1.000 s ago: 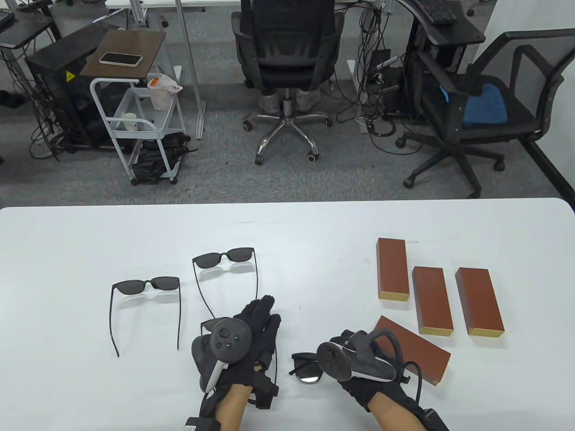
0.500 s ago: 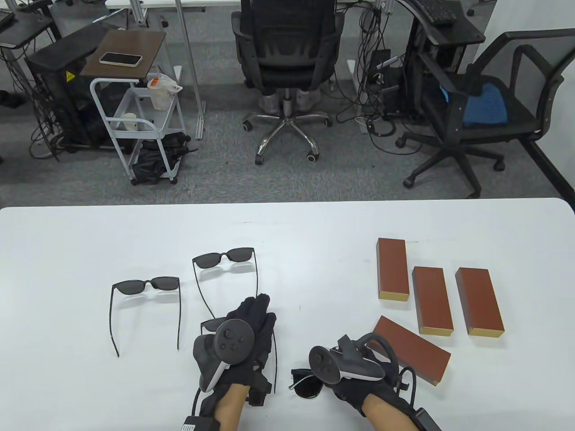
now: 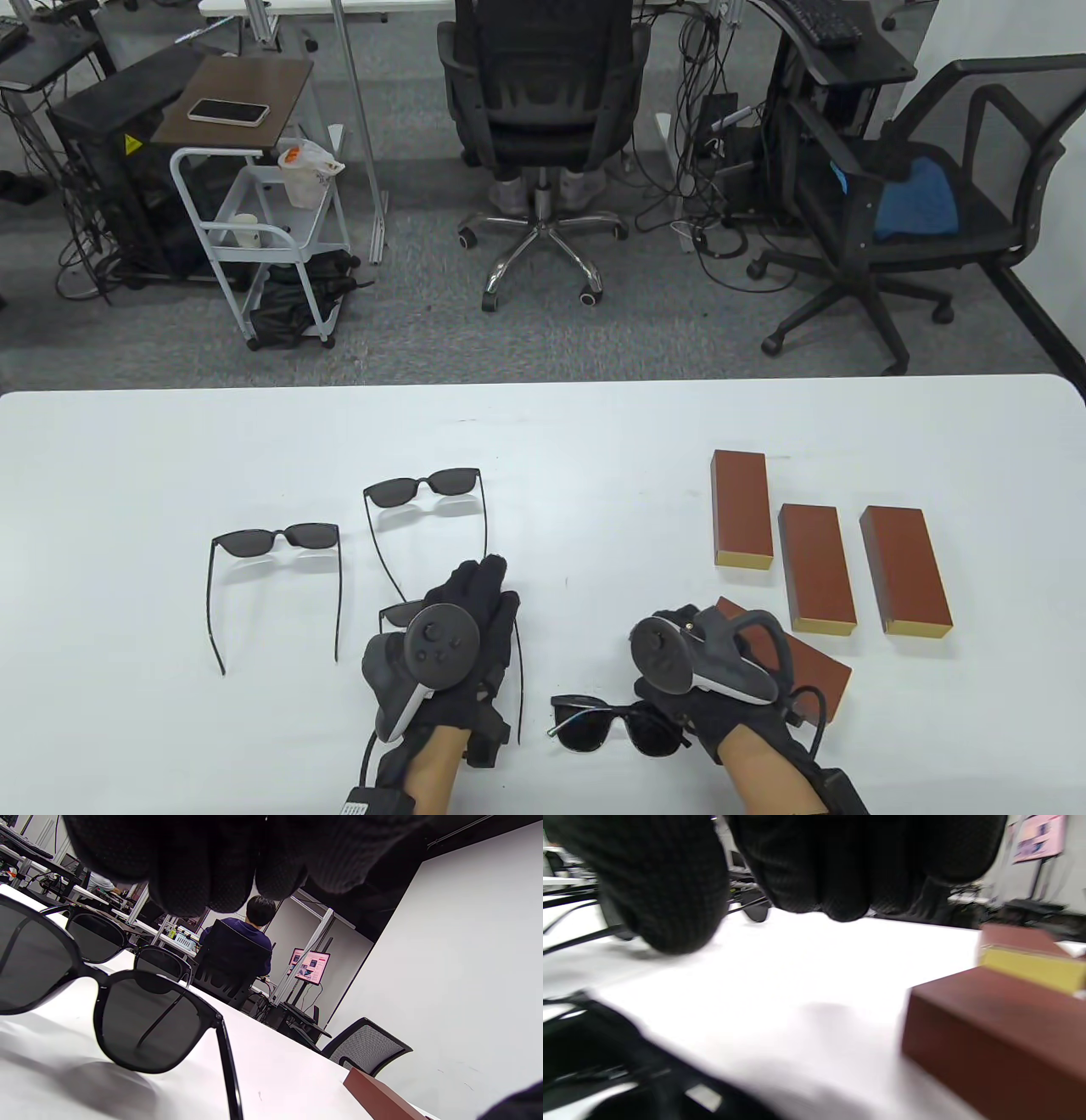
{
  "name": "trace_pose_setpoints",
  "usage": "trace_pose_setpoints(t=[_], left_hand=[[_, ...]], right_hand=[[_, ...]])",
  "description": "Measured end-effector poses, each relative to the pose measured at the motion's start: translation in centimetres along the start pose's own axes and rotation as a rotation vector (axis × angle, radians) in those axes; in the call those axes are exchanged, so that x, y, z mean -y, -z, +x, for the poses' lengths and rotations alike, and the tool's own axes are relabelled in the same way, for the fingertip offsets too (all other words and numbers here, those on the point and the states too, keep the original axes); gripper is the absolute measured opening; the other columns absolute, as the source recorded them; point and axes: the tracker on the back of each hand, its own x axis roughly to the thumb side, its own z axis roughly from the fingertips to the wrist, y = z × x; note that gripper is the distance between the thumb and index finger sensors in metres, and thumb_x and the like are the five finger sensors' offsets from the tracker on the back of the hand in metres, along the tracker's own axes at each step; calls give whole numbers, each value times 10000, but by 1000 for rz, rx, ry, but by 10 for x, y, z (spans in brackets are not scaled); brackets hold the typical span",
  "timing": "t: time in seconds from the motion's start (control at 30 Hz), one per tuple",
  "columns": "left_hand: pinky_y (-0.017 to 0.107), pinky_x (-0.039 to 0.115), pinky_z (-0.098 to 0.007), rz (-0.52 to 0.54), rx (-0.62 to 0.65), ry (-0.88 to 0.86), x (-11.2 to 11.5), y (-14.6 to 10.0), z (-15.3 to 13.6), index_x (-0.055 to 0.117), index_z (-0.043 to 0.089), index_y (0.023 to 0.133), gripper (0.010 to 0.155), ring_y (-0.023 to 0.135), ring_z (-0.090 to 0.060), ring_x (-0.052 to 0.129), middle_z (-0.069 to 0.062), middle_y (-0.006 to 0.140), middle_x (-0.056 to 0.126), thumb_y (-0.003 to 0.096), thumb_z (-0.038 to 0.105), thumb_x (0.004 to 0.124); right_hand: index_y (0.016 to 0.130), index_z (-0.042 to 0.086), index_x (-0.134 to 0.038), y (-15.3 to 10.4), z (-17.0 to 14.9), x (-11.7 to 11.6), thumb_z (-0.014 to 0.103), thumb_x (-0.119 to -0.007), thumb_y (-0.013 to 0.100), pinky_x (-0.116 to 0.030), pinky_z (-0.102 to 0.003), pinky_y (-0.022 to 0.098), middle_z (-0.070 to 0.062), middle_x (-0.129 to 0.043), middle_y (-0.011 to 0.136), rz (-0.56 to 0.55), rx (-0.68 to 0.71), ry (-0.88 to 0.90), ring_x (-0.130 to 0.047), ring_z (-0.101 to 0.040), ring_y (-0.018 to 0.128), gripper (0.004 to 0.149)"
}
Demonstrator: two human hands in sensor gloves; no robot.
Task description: Slide to open storage boxes and store sunglasses
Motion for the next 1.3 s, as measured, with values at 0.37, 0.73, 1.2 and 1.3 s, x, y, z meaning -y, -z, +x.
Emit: trace_pose_setpoints(t=[0.37, 0.73, 1.2, 1.3], left_hand=[[604, 708, -600, -3, 31, 39, 1, -1, 1, 726, 282, 1053, 597, 901, -374, 834, -105, 1078, 769, 519, 548, 737], [606, 706, -599, -12, 29, 45, 2, -2, 1, 726, 281, 1054, 597, 903, -377, 830, -107, 1079, 768, 518, 545, 740], [611, 701, -599, -8, 48, 52, 2, -2, 2, 718, 290, 1058, 624, 913, -376, 820, -110, 1085, 760, 508, 585, 723], [610, 703, -596, -3, 63, 60, 1, -2, 3, 720, 291, 1057, 623, 912, -373, 821, -108, 1084, 762, 507, 585, 725]], right_hand=[[935, 143, -664, -6, -71, -16, 505, -994, 245, -520, -577, 698, -165, -622, 1039, 110, -330, 76, -583, -439, 942, 847], [982, 228, -580, -3, -77, -36, 514, -996, 253, -420, -602, 726, -113, -575, 1086, 248, -362, -5, -487, -428, 998, 887], [986, 230, -523, -4, -80, -44, 371, -977, 321, -353, -594, 737, -144, -548, 1080, 282, -349, 47, -467, -415, 1002, 817], [982, 234, -541, -4, -81, -44, 368, -979, 320, -354, -582, 738, -144, -560, 1071, 259, -331, 83, -479, -401, 998, 804]])
